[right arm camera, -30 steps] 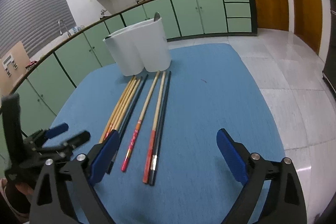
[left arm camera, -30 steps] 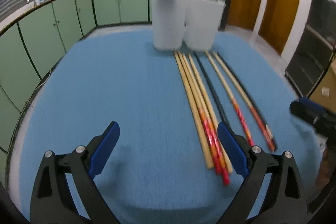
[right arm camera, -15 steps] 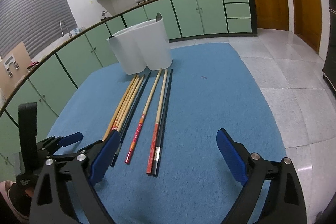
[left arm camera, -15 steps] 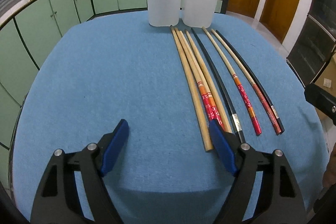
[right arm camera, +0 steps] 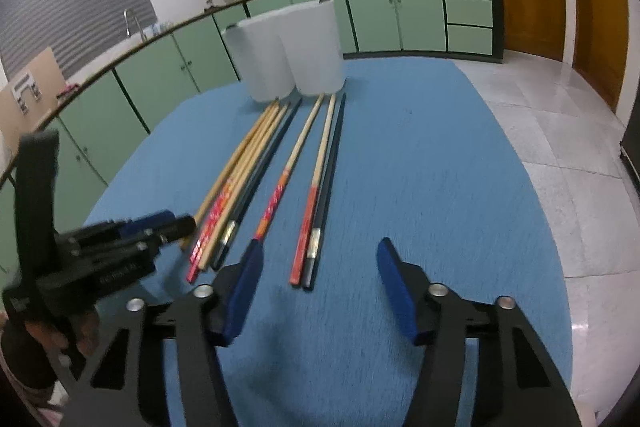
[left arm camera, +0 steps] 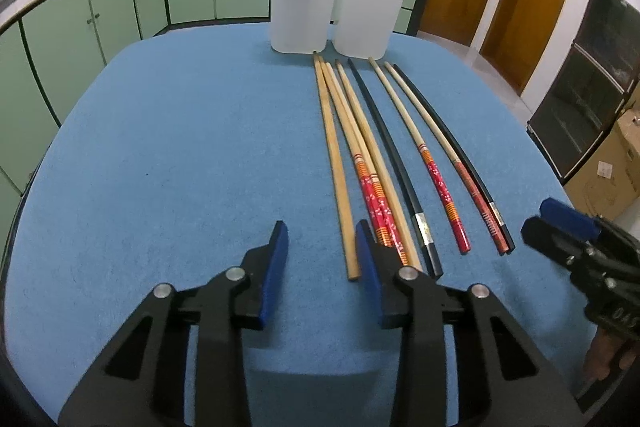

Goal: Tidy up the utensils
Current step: 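Grasp a plain wooden chopstick with the left tool while the right tool grasps a black chopstick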

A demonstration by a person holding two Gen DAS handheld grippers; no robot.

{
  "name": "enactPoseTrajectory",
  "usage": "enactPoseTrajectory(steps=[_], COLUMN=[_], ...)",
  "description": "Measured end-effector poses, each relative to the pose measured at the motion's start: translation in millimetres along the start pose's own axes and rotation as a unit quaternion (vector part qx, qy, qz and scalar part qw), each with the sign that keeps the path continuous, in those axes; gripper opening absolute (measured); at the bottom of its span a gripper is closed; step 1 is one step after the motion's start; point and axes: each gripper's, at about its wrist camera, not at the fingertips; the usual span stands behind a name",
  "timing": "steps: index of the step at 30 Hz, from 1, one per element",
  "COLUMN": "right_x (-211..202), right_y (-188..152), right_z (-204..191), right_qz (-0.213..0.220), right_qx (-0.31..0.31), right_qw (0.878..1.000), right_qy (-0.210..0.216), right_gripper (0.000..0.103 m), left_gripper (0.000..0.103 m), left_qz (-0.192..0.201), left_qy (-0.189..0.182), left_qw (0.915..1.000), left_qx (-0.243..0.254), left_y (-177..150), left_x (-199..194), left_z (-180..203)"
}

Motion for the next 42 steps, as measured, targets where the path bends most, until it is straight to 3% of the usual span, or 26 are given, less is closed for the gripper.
enactPoseTrajectory(steps=[4,12,21,27,36,39,42], right_x=[4.5,10.0,16.2,18.7,18.0,14.5,8.9], right_y=[-5.6,-6.4,-10.3,-6.3,-11.0,-10.3,-12.8], right_z=[-1.8,4.8,-16.3,-7.1,-15.7,-7.2,0.5], right_qz=[-0.013,-0.026,-0.038,-0.039,-0.037,-0.035,-0.032], right_qx=[-0.013,-0.009,-0.045,-0.02,-0.029,-0.013,-0.002], right_qw=[1.0,0.999,0.998,0.999,0.998,0.999,0.999], right_qy=[-0.005,-0.018,-0.024,-0.026,-0.037,-0.002,0.006], right_gripper=[0.043,0.033,0.032,0.016,0.014,0.014,0.016], left_gripper=[0.032,0.035,0.035,0.035,0.037,0.036,0.036], left_qz=[0.001,0.002,0.0,-0.003,-0.001,-0.002,-0.002], left_qy=[0.004,0.008,0.012,0.021,0.022,0.02,0.02], left_qw=[1.0,0.9999,0.9999,0.9998,0.9997,0.9998,0.9998], left_qx=[-0.007,-0.008,-0.005,0.002,-0.006,-0.008,-0.008], left_y=[-0.6,-0.9,0.3,0.0,-0.5,-0.3,-0.1], left_x=[-0.7,-0.1,2.5,5.5,6.4,6.5,6.9], left_z=[-3.6,-4.1,-3.3,0.5,1.1,0.3,0.7])
Point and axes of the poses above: each gripper's, at about its wrist camera, not at the fingertips, and x roughly the way its jaws point, z to its right, y to its top
